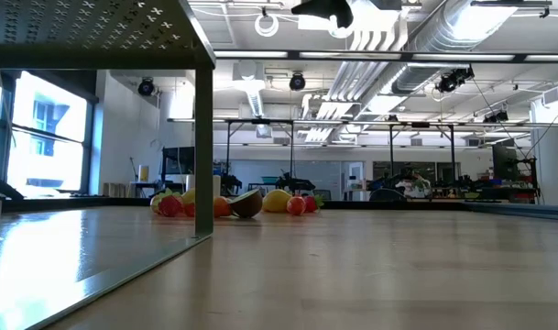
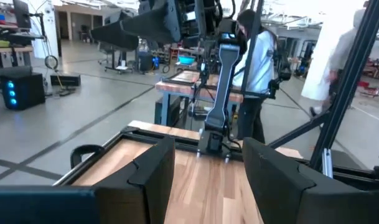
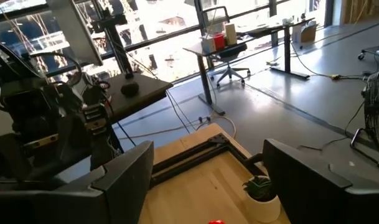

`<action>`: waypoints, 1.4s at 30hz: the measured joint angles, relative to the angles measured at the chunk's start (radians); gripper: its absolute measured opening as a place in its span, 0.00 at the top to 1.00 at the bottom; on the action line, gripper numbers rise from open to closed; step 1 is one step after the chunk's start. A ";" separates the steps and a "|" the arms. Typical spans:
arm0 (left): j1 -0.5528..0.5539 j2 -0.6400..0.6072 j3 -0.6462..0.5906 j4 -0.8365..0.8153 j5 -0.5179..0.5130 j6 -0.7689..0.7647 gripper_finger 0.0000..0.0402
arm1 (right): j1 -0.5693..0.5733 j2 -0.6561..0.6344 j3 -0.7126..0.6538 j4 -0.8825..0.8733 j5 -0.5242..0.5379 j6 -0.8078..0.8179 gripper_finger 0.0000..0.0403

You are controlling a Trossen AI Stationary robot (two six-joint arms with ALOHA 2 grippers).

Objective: Pick & Place Fruit
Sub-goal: Put the strawberry into the red strainer bowl on the shelf

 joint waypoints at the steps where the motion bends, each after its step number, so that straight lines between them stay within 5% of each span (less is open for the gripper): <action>1: 0.000 -0.010 0.000 -0.006 0.000 0.000 0.55 | 0.001 0.005 0.000 0.006 -0.001 0.000 0.27; 14: 0.000 -0.071 -0.001 -0.014 -0.001 0.014 0.55 | 0.002 0.023 0.022 -0.022 -0.074 0.066 0.27; 25: 0.000 -0.069 -0.001 0.019 -0.003 -0.008 0.55 | -0.031 0.095 0.020 -0.441 0.056 -0.019 0.27; 42: 0.000 -0.069 -0.001 0.054 -0.004 -0.061 0.55 | -0.086 0.416 0.020 -0.297 0.105 -0.054 0.27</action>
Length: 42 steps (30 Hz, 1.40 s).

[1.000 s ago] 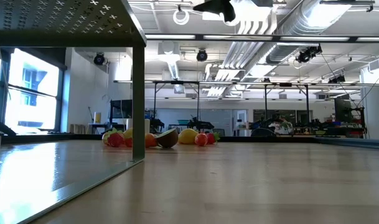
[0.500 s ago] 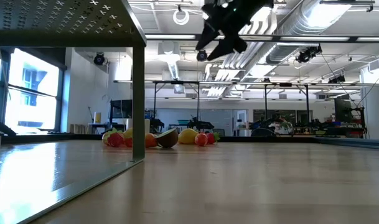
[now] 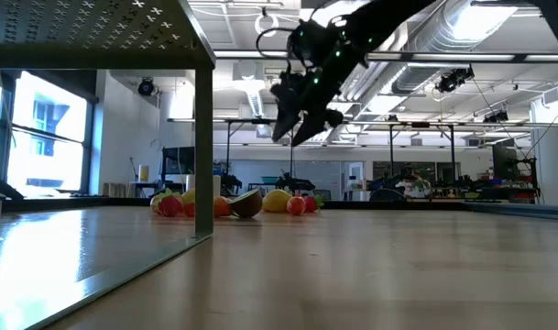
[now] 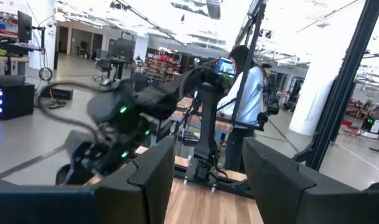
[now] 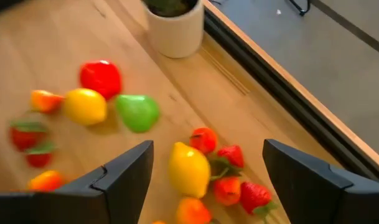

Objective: Pick & Place Fruit
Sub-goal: Put the strawberry into the red strainer bowl on the shelf

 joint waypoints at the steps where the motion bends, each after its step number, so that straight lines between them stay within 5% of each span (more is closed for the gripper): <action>1: 0.000 0.000 0.000 0.000 0.000 0.000 0.55 | -0.006 0.012 0.000 0.004 0.000 -0.012 0.27; 4: 0.000 0.000 0.000 0.000 -0.003 0.000 0.55 | -0.023 0.038 0.000 0.004 -0.033 -0.060 0.27; 11: 0.000 0.000 0.000 0.000 -0.003 0.000 0.55 | -0.057 0.053 0.000 -0.008 -0.345 -0.422 0.27; 16: 0.000 0.000 0.000 -0.001 -0.041 0.000 0.55 | -0.057 0.053 0.000 -0.003 -0.314 -0.643 0.27; 30: 0.000 0.000 0.000 -0.004 -0.122 0.000 0.55 | -0.055 0.134 0.000 -0.034 -0.285 -0.713 0.27; 42: 0.000 0.000 0.000 -0.005 -0.150 0.000 0.55 | -0.048 0.178 0.205 -0.171 -0.318 -0.667 0.27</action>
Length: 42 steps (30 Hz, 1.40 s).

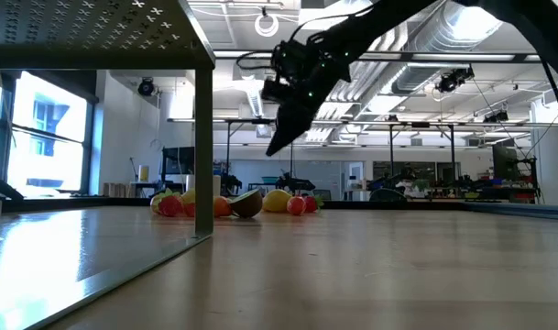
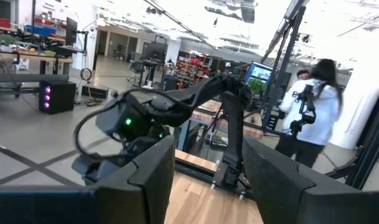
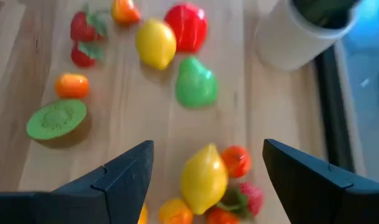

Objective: Pick & Place Fruit
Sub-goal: Put the strawberry into the red strainer bowl on the shelf

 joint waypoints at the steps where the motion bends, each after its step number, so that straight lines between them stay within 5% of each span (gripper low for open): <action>1: 0.000 0.000 0.000 0.000 -0.003 0.000 0.55 | -0.002 0.018 0.012 -0.018 0.000 0.005 0.27; 9: 0.000 0.000 0.000 -0.002 -0.004 0.000 0.55 | -0.049 0.058 0.021 -0.121 0.089 -0.044 0.27; 18: 0.000 0.000 0.001 -0.034 -0.004 0.000 0.55 | -0.123 0.054 0.019 -0.220 0.005 -0.047 0.39; 27: 0.000 0.000 0.001 -0.056 -0.009 0.000 0.55 | -0.110 0.056 -0.009 -0.180 -0.012 -0.046 0.47; 33: 0.000 0.000 0.001 -0.055 -0.010 0.000 0.55 | -0.126 0.056 -0.044 -0.169 0.086 -0.087 0.47; 42: 0.000 0.000 0.001 -0.055 -0.010 -0.002 0.55 | -0.154 0.056 -0.052 -0.142 0.003 -0.094 0.47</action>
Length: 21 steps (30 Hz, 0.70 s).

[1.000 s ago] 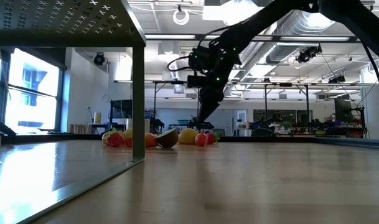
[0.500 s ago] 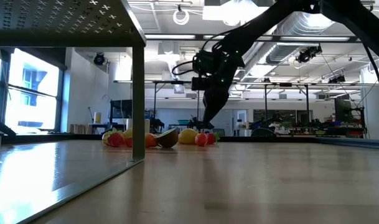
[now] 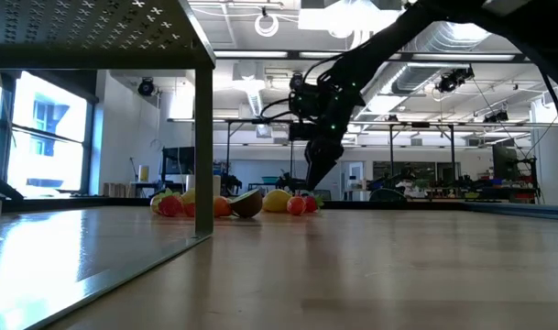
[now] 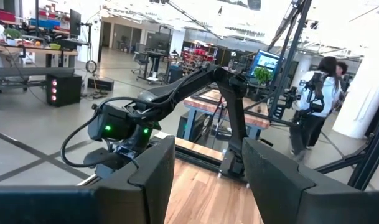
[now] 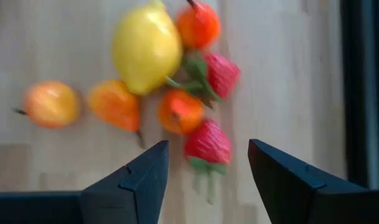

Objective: Pick & Place Fruit
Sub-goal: Put the strawberry into the red strainer bowl on the shelf

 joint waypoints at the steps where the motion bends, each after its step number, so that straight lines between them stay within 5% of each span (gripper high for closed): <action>1: 0.000 0.000 0.000 0.000 0.000 -0.002 0.55 | 0.000 0.000 0.000 0.005 -0.024 0.000 0.47; 21: 0.000 0.000 0.000 0.000 0.003 -0.024 0.55 | -0.005 0.082 0.000 0.038 0.022 -0.002 0.47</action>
